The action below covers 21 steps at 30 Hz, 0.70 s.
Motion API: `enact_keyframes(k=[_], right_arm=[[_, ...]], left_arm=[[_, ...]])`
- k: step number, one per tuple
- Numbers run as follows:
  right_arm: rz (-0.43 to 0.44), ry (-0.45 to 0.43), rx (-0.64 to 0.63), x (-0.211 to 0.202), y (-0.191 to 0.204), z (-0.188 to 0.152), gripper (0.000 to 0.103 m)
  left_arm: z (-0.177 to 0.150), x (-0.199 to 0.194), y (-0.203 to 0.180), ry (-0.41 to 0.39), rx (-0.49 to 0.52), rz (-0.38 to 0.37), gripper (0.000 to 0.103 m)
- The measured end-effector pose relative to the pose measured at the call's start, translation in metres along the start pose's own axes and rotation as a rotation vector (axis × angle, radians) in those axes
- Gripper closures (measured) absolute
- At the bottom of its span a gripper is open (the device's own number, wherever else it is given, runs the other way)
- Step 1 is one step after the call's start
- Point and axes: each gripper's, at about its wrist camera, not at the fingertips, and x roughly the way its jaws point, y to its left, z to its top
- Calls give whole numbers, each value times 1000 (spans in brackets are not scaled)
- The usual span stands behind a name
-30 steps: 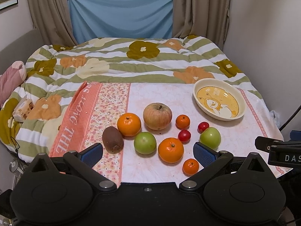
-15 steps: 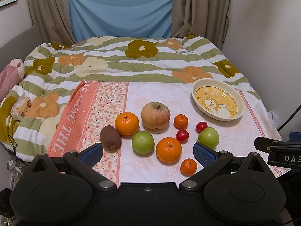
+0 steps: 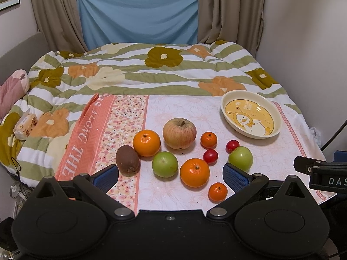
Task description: Organize fruits
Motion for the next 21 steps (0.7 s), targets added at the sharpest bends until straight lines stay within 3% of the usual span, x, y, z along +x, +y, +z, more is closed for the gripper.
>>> enact_keyframes(k=[21], right_arm=[[-2, 0, 10, 0, -3, 1, 0]], left_arm=[[-1, -2, 1, 2, 3, 9, 0]])
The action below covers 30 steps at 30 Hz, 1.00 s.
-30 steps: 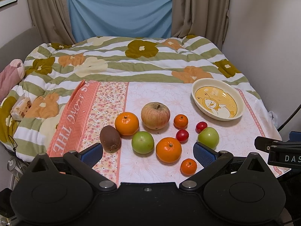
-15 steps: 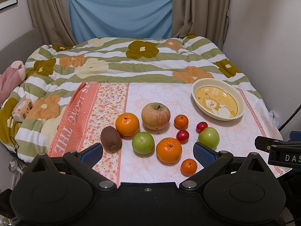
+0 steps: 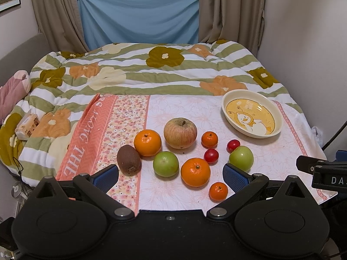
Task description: Organize fruits
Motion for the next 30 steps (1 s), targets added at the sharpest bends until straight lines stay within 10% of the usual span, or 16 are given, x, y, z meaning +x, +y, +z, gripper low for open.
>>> enact_keyframes(k=[30], right_arm=[[389, -45, -294, 48, 57, 6, 0]], left_arm=[[-14, 30, 54, 9, -119, 134, 0]])
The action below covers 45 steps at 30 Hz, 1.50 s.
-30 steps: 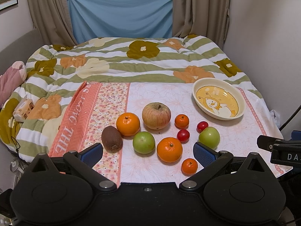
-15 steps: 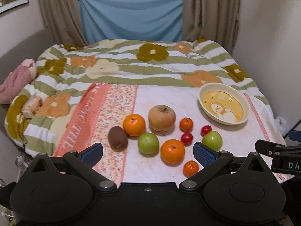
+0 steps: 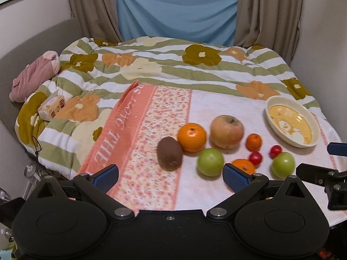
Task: Organize fruits
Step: 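Reach the left tool to the brown kiwi while the right tool reaches the green apple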
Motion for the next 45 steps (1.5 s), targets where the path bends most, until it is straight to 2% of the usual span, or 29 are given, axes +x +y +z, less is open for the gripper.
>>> enact_keyframes(k=[8, 20, 27, 36, 39, 42, 45], right_arm=[[-2, 40, -59, 57, 46, 9, 0], [-86, 147, -166, 149, 89, 12, 2], [-94, 183, -208, 174, 102, 11, 8], [-105, 220, -243, 191, 106, 11, 18], [-104, 230, -241, 194, 107, 11, 20], [-101, 239, -233, 196, 107, 11, 24], [-97, 248, -229, 197, 107, 11, 27]], left_arm=[[19, 48, 30, 52, 51, -50, 3], [38, 132, 41, 195, 169, -198, 8], [37, 165, 37, 267, 195, -279, 12], [35, 181, 28, 281, 231, -305, 18], [35, 181, 28, 270, 237, -303, 23], [35, 180, 27, 246, 253, -296, 41], [36, 179, 28, 249, 254, -304, 42]])
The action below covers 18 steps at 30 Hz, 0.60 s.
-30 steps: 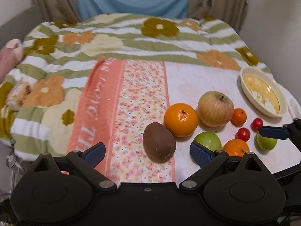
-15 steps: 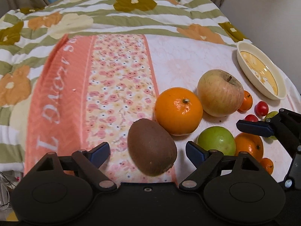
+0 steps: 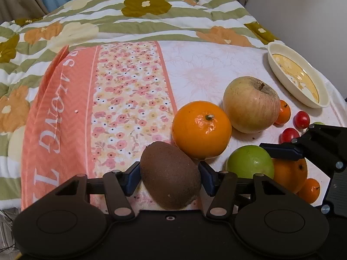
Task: Organize fruits
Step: 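Reach the left tool to the brown kiwi while the right tool reaches the green apple, then close the left tool on the kiwi while the right tool grips the green apple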
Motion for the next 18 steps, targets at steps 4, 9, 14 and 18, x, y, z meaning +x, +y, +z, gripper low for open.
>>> enact_keyframes(k=[4, 9, 14, 18], right_arm=[[3, 3, 1, 2, -1, 1, 28], [11, 10, 5, 4, -3, 2, 32], [19, 8, 8, 4, -4, 2, 34], [27, 6, 23, 1, -5, 2, 34]], left_arm=[[0, -1, 2, 5, 1, -6, 43], [-5, -5, 6, 12, -12, -6, 43], [-11, -9, 10, 15, -25, 0, 43], [-13, -14, 15, 9, -43, 0, 43]])
